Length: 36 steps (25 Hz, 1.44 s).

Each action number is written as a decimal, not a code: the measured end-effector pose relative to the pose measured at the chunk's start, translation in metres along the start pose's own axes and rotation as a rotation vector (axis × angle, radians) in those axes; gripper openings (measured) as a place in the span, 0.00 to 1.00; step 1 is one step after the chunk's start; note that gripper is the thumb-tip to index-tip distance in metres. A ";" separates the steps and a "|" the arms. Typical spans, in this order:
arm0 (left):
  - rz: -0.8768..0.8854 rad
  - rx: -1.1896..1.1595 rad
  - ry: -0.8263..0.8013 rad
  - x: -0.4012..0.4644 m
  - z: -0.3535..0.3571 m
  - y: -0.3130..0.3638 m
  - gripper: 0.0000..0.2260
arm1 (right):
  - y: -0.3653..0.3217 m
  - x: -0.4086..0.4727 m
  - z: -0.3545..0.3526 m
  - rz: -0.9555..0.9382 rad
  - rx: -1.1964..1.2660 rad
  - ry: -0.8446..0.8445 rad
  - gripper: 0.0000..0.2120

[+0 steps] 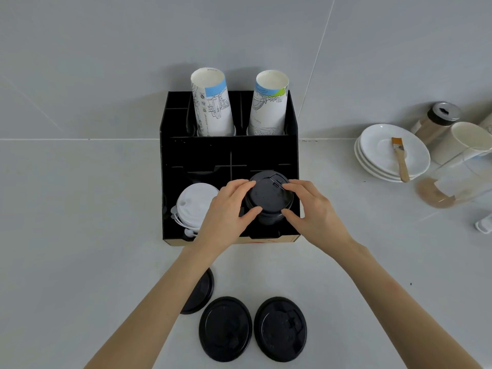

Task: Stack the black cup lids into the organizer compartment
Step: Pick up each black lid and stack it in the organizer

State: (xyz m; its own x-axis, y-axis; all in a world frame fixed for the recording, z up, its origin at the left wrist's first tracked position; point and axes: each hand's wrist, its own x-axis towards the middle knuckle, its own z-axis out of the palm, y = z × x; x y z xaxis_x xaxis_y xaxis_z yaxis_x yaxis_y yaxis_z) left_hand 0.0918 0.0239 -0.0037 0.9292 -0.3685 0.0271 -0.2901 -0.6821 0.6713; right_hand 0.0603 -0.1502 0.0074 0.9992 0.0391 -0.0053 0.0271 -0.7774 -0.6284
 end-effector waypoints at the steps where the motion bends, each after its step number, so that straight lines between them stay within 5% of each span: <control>1: 0.000 -0.003 0.003 0.000 0.000 0.000 0.22 | 0.000 0.000 0.000 0.000 0.000 0.002 0.21; 27: 0.002 -0.021 0.002 -0.044 -0.012 0.003 0.19 | -0.011 -0.041 0.000 0.010 0.035 0.074 0.23; 36: 0.034 0.013 -0.123 -0.106 0.011 0.011 0.20 | 0.001 -0.110 0.017 0.021 0.030 -0.040 0.22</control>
State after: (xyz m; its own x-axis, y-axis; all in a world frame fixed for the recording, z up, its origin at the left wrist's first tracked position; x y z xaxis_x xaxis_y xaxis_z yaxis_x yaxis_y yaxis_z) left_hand -0.0126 0.0491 -0.0074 0.8840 -0.4656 -0.0425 -0.3242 -0.6759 0.6619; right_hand -0.0501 -0.1448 -0.0059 0.9976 0.0484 -0.0500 0.0042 -0.7590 -0.6510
